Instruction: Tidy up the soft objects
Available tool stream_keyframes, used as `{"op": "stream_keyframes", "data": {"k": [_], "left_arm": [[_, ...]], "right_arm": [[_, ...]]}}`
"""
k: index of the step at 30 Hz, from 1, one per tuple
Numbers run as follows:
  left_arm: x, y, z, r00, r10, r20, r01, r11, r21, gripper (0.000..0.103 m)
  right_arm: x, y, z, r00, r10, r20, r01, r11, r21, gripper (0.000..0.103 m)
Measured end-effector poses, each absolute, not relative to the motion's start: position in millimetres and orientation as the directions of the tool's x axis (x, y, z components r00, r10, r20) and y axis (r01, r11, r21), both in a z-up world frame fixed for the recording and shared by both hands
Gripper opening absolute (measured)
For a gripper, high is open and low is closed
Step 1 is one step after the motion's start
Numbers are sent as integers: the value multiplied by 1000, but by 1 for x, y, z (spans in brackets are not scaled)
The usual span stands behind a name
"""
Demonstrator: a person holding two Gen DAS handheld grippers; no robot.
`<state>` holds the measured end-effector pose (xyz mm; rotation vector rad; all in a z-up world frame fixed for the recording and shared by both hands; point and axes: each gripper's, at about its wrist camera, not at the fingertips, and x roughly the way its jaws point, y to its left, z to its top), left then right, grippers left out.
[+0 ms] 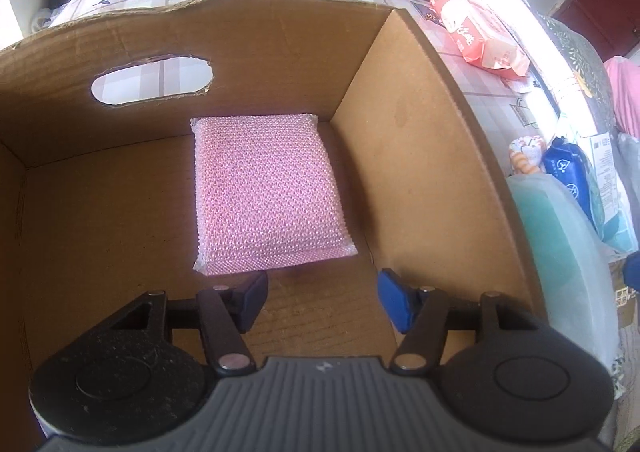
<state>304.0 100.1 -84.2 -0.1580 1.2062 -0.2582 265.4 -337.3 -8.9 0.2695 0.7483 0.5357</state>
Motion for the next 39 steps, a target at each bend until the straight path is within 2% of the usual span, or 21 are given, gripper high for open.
{"op": "stream_keyframes", "data": {"k": [6, 9, 12, 15, 18, 24, 27, 30, 35, 39], "left_arm": [[294, 122, -53, 426, -289, -858, 76, 956, -284, 68], [306, 136, -49, 460, -247, -853, -25, 957, -290, 63], [328, 139, -64, 438, -236, -867, -114, 943, -314, 51], [343, 139, -80, 402, -218, -889, -136, 946, -294, 40], [349, 134, -87, 392, -257, -883, -132, 934, -331, 38], [346, 129, -83, 399, -253, -881, -124, 938, -325, 44], [333, 135, -72, 424, -250, -871, -139, 932, -335, 61], [312, 138, -53, 474, -241, -847, -133, 931, -339, 65], [266, 135, 1, 614, -231, -755, -91, 929, -358, 67], [240, 101, 47, 704, -272, -656, 65, 945, -322, 75]], "right_arm": [[257, -350, -9, 623, 534, -572, -351, 844, 405, 57], [254, -352, -10, 624, 528, -576, -343, 847, 406, 57], [251, -354, -10, 628, 523, -577, -335, 850, 407, 57], [249, -358, -10, 635, 515, -576, -325, 854, 405, 57], [249, -362, -10, 641, 502, -581, -312, 862, 400, 57], [251, -371, -13, 649, 482, -588, -288, 872, 397, 57], [248, -374, -13, 654, 476, -588, -282, 874, 394, 57], [240, -382, -12, 664, 466, -584, -279, 880, 384, 57], [234, -404, -7, 706, 410, -578, -257, 908, 331, 57], [236, -436, 2, 751, 342, -564, -209, 935, 288, 57]]}}
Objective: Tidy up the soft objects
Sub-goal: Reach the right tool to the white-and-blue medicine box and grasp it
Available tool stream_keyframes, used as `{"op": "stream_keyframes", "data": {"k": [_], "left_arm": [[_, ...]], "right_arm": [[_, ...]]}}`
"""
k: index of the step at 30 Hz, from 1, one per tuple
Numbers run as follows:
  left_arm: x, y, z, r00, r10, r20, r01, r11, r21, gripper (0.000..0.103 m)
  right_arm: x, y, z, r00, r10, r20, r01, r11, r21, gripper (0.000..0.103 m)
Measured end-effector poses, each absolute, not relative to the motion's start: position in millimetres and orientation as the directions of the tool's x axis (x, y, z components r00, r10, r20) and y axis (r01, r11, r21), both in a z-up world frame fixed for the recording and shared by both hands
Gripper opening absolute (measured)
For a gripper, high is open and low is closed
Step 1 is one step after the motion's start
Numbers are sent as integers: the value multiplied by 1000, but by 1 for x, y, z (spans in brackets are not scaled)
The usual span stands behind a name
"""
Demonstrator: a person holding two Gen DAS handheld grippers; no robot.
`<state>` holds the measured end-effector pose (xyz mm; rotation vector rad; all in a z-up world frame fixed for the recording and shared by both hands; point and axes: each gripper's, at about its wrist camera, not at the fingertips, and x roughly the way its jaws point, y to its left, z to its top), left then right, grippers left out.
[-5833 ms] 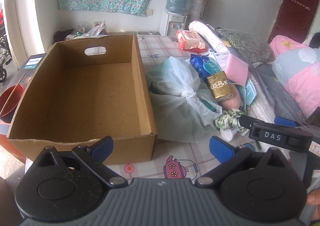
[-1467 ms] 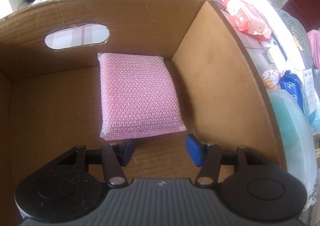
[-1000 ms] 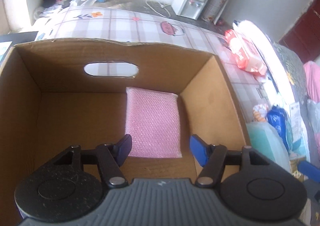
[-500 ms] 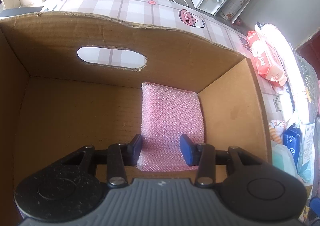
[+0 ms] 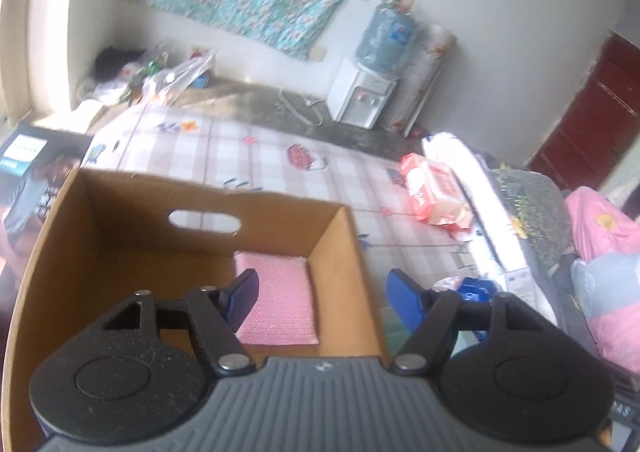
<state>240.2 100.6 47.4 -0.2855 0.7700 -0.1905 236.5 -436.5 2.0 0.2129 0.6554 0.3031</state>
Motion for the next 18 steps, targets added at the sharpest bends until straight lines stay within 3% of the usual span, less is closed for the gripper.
{"op": "stream_keyframes", "data": {"k": [4, 11, 14, 18], "left_arm": [[233, 39, 68, 679, -396, -618, 278, 918, -282, 81], [251, -80, 37, 539, -495, -682, 472, 848, -243, 83], [266, -118, 17, 482, -496, -722, 504, 831, -234, 78], [283, -158, -2, 410, -498, -764, 557, 800, -223, 59]], "right_arm": [[251, -477, 12, 781, 282, -558, -151, 951, 269, 57], [302, -539, 0, 730, 262, -632, -99, 955, 281, 57], [323, -556, -11, 704, 274, -656, -89, 949, 301, 57], [348, -567, -24, 679, 293, -673, -101, 945, 310, 53]]}}
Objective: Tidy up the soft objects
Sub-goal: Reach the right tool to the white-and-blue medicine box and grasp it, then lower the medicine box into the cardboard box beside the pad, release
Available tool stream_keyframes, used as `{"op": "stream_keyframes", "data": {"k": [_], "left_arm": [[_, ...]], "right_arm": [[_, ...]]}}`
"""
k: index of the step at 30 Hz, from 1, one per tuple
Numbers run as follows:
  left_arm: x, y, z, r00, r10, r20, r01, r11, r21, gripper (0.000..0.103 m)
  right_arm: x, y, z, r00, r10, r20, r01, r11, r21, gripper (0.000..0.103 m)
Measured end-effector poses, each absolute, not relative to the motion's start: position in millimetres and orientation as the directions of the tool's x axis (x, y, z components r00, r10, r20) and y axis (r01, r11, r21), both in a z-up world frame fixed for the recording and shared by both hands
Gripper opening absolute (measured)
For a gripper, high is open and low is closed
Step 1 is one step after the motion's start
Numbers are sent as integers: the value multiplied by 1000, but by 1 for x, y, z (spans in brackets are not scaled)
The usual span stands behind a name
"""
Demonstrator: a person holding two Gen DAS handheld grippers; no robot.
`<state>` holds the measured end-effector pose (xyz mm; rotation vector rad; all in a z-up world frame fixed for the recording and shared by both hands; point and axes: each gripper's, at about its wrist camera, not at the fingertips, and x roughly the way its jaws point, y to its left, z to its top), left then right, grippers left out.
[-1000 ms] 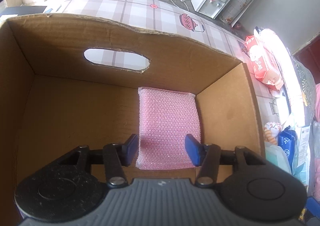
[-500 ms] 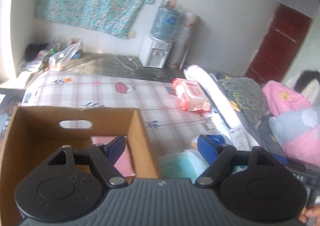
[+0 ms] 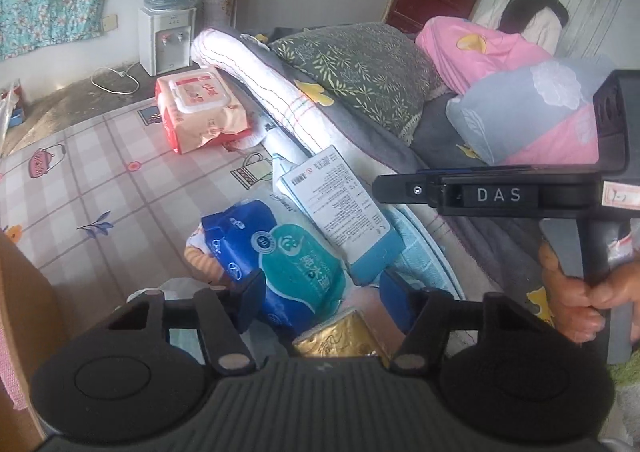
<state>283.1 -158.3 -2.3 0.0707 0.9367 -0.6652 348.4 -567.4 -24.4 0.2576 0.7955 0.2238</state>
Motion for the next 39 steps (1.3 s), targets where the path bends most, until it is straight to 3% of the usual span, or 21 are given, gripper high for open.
{"op": "stream_keyframes", "data": {"k": [4, 8, 12, 15, 19, 28, 39], "left_arm": [[297, -192, -15, 383, -489, -784, 602, 776, -189, 46], [312, -214, -28, 358, -483, -799, 620, 763, -183, 45], [331, -223, -45, 329, -474, -817, 594, 776, -211, 43], [342, -225, -56, 309, -470, -827, 584, 780, -225, 41], [353, -228, -60, 296, -480, -826, 578, 778, -245, 43], [380, -246, -78, 229, -484, -845, 539, 785, -304, 65], [388, -242, -77, 217, -495, -841, 457, 813, -360, 61]], "right_arm": [[379, -575, -43, 651, 302, -696, -95, 943, 319, 52], [401, -577, -62, 623, 305, -720, -95, 944, 317, 49], [416, -578, -80, 597, 300, -744, -83, 946, 314, 32], [424, -587, -92, 581, 325, -746, -70, 934, 352, 31], [430, -597, -100, 572, 342, -745, -50, 922, 385, 30], [443, -617, -113, 539, 426, -727, -2, 863, 505, 31], [437, -621, -107, 543, 445, -713, 17, 842, 539, 31]]}}
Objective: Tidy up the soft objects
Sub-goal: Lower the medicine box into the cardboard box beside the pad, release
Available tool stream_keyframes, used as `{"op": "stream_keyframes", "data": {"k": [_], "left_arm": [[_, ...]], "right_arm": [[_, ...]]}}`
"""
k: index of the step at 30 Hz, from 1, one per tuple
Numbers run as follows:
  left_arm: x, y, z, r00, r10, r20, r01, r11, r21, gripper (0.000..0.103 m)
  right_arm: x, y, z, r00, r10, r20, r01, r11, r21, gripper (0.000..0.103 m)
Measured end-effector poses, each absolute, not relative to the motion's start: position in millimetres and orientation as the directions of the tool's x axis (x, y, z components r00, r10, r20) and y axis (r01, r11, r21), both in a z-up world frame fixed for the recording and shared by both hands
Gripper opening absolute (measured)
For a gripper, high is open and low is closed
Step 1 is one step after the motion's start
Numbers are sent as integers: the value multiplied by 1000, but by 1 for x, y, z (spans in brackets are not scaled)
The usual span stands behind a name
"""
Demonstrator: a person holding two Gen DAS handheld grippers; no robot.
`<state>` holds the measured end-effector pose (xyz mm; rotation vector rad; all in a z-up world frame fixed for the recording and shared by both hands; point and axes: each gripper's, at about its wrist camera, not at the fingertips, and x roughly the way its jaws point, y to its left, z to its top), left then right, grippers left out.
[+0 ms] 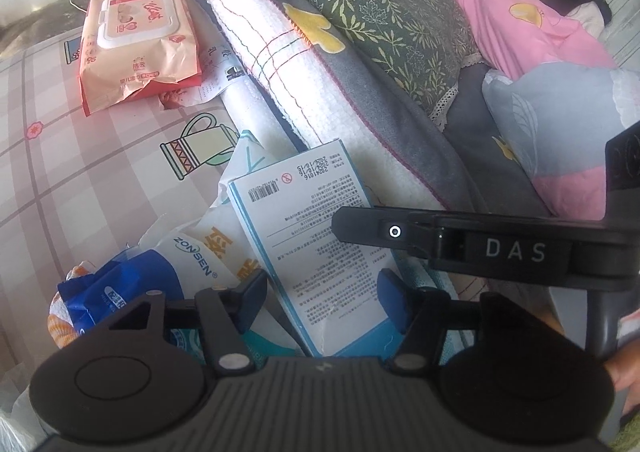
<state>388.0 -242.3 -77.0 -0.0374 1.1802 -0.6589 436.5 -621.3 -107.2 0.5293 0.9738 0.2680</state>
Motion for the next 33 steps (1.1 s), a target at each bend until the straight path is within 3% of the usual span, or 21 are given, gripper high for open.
{"op": "stream_keyframes", "data": {"k": [10, 20, 27, 33], "left_arm": [[352, -207, -2, 345, -544, -765, 487, 800, -349, 61], [288, -121, 68, 471, -562, -680, 448, 817, -364, 61], [240, -28, 88, 553, -522, -649, 359, 853, -380, 61], [215, 53, 79, 600, -419, -681, 224, 906, -359, 61]], "right_arm": [[398, -605, -34, 617, 461, -637, -55, 834, 550, 31], [332, -527, 60, 638, 507, -579, -216, 840, 498, 31], [304, -438, 97, 554, 597, -581, -337, 798, 499, 31], [303, -340, 96, 401, 679, -615, -421, 733, 534, 33]]}}
